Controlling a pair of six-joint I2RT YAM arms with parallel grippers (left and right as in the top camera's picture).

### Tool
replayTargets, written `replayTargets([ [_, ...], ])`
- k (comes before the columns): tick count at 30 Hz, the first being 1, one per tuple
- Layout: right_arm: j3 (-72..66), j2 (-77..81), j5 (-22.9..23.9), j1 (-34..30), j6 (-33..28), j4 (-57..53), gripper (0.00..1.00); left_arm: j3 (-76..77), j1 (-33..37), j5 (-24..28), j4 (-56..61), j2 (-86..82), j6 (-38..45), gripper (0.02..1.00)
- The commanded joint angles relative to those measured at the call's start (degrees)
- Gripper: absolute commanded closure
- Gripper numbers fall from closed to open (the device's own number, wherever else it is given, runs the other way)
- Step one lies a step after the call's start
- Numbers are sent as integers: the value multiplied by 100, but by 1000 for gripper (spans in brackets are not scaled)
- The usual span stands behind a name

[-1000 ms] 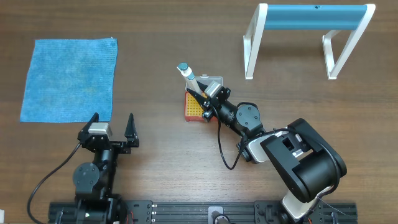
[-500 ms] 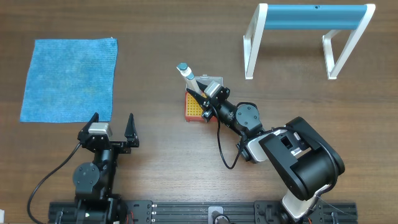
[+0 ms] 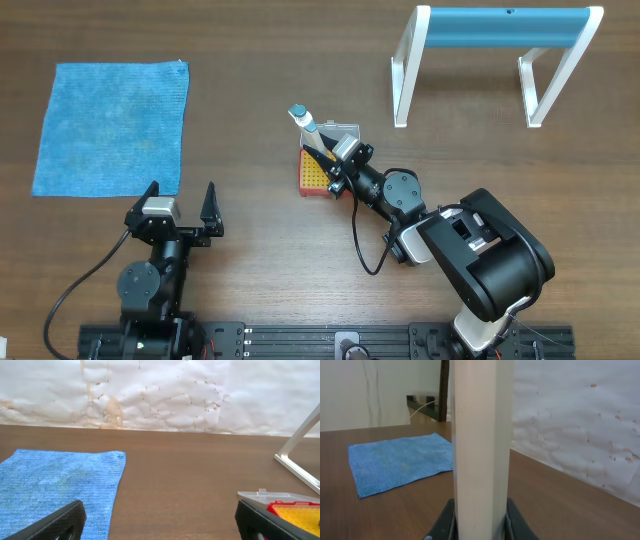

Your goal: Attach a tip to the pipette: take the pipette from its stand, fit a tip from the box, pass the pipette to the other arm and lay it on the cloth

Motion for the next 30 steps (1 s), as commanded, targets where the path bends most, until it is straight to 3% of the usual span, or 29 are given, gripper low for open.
replayTargets([
  [1, -232, 304, -48, -68, -39, -238, 919, -4, -20, 63, -46, -11, 72, 53],
  [25, 374, -1497, -50, -61, -33, -247, 921, -4, -20, 63, -46, -11, 72, 53],
  [30, 376, -1958, -114, -17, 400, -439, 921, -4, -20, 63, -48, -11, 72, 53],
])
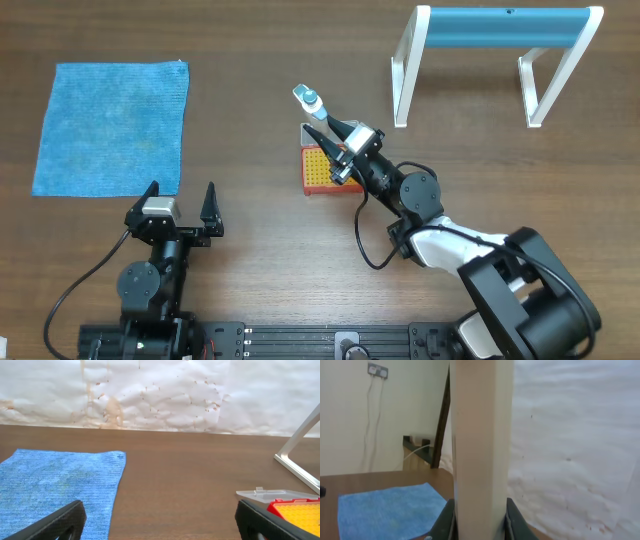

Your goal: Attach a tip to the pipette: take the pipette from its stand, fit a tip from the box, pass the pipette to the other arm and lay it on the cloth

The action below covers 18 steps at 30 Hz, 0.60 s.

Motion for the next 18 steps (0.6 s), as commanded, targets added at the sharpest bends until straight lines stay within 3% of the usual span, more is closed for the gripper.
replayTargets([
  [1, 118, -590, -184, 26, 455, -293, 921, -4, -20, 61, -46, -11, 72, 53],
  [5, 380, -1235, -901, 33, 820, -1851, 921, -4, -20, 61, -46, -11, 72, 51],
  [9, 1180, -1912, -1606, 31, 1067, -4559, 919, -4, -20, 61, -46, -11, 72, 53],
  [13, 1882, -2203, -1679, 31, 1064, -6417, 921, -4, -20, 61, -46, -11, 72, 53],
  [18, 1904, -2216, -1679, 31, 1067, -6752, 923, -4, -20, 61, -46, -11, 74, 53],
])
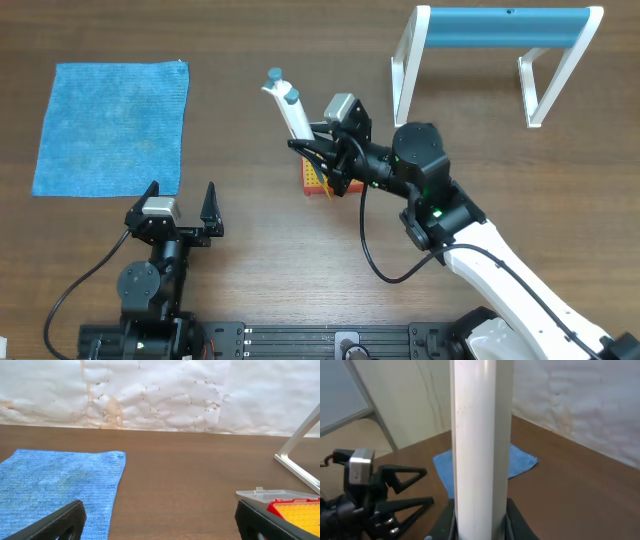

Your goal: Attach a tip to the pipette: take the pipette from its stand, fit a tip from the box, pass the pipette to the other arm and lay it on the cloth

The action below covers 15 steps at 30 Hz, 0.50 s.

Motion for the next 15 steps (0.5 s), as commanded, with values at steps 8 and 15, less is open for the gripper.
replayTargets([
  [8, 109, -72, -184, -13, 98, -138, 879, -4, -20, 63, -46, -11, 72, 53],
  [15, 107, -72, -186, -13, 468, -127, 919, -4, -20, 63, -46, -11, 72, 53],
])
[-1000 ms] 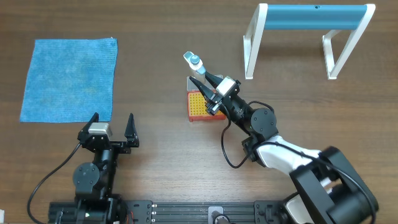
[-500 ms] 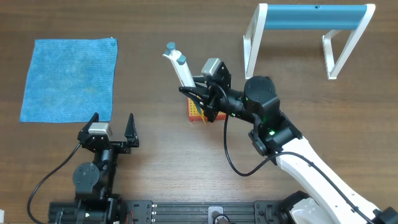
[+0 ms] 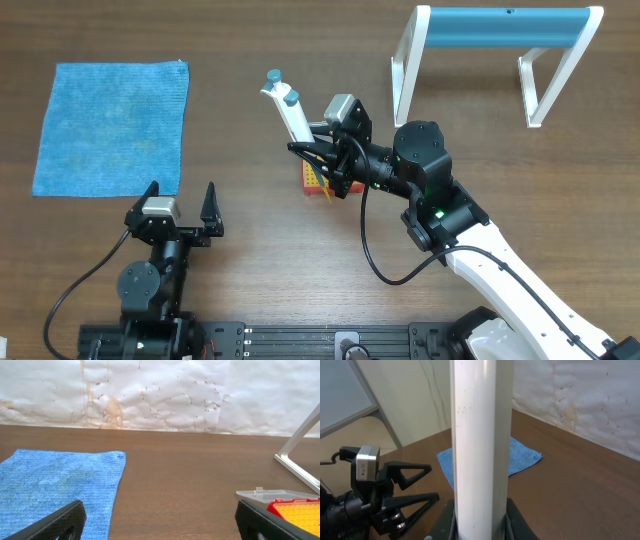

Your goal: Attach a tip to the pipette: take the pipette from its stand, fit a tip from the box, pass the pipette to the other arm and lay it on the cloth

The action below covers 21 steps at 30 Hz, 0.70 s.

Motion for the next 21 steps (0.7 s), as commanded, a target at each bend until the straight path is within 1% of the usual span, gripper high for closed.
replayTargets([
  [1, 74, -20, -96, -15, 634, 37, 919, -4, -20, 61, -46, -11, 72, 53],
  [4, 74, -20, -96, -35, 1523, -90, 919, -4, -17, 15, -2, -11, 76, 53],
  [5, 74, -20, -96, -35, 1722, -208, 919, -4, -20, -61, 55, -11, 70, 53],
  [6, 74, -20, -96, -35, 1845, -299, 917, -4, -20, -9, 81, -11, -37, 53],
  [7, 74, -20, -96, -35, 1952, -409, 915, -4, -20, 186, 181, -11, -496, 51],
  [8, 74, -20, -96, -35, 2041, -505, 919, -4, -20, 450, 354, -11, -1569, 53],
  [9, 74, -20, -96, -35, 2111, -560, 919, -4, -20, 597, 435, -11, -2660, 53],
  [10, 74, -20, -96, -35, 2181, -619, 919, -4, -20, 754, 476, -11, -3952, 53],
  [11, 74, -20, -96, -35, 2330, -658, 919, -4, -20, 1075, 450, -11, -5692, 53],
  [12, 74, -20, -96, -35, 2481, -656, 919, -4, -20, 1338, 348, -11, -6592, 53],
  [13, 74, -20, -96, -35, 2717, -654, 919, -4, -20, 1611, 234, -11, -7326, 53],
  [14, 74, -20, -96, -35, 2909, -654, 919, -4, -20, 1740, 140, -11, -7622, 53],
  [16, 74, -20, -96, -35, 3285, -654, 919, -4, -20, 1738, 125, -11, -7656, 53],
  [18, 74, -20, -96, -35, 3652, -654, 919, -4, -20, 1952, 195, -11, -8059, 53],
  [19, 74, -20, -96, -33, 3783, -654, 919, -4, -20, 2017, 212, -11, -8229, 53],
  [21, 74, -20, -144, -28, 3810, -680, 919, -4, -20, 2133, 387, -11, -8373, 51],
])
